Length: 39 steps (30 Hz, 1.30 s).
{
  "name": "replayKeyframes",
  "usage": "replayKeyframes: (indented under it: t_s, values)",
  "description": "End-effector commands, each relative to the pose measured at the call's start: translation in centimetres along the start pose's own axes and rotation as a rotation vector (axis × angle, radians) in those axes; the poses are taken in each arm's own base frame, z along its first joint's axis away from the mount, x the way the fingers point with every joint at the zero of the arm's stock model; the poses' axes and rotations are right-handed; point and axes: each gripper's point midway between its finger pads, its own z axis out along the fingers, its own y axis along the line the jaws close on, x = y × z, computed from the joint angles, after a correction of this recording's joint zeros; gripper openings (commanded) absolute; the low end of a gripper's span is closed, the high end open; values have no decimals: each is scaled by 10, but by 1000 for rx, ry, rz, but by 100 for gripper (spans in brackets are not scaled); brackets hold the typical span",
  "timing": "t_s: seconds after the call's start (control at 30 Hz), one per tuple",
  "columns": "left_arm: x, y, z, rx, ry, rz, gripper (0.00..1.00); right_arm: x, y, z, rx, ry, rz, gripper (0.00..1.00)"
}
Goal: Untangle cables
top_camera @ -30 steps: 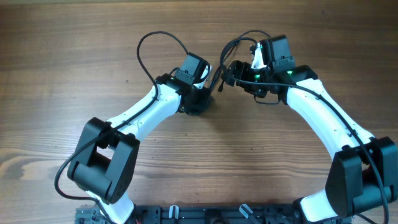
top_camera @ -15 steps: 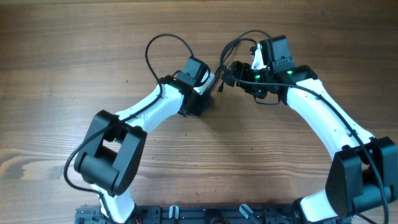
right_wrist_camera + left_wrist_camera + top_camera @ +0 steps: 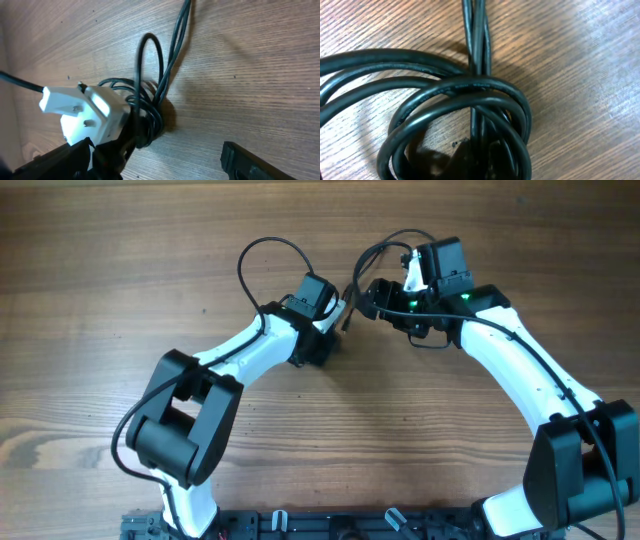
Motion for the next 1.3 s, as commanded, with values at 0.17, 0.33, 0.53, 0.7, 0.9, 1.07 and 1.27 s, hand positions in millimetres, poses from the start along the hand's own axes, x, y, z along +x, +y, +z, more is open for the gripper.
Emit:
replayKeyframes:
  t_s: [0.17,0.33,0.53,0.7,0.9,1.07,1.27]
  values:
    - [1,-5,-12,213,-7,-240,4,-10,31,-1,-133,-18,-1,84]
    - [-27,-11,-71,554,-115,-430,4,-14,44,-1,-197,-21,-25,84]
    - [-37,-12,-112,809,-159,-507,4,-7,46,12,-243,30,-42,84]
    - [-38,-15,-118,850,-159,-509,4,-4,68,12,-373,49,-164,83]
    - [-37,-16,-118,856,-156,-509,4,4,76,16,-384,50,-267,82]
    - [-37,-16,-118,856,-156,-509,4,12,62,28,-312,77,-243,74]
    - [-37,-16,-118,856,-156,-509,4,21,49,39,-273,109,-295,68]
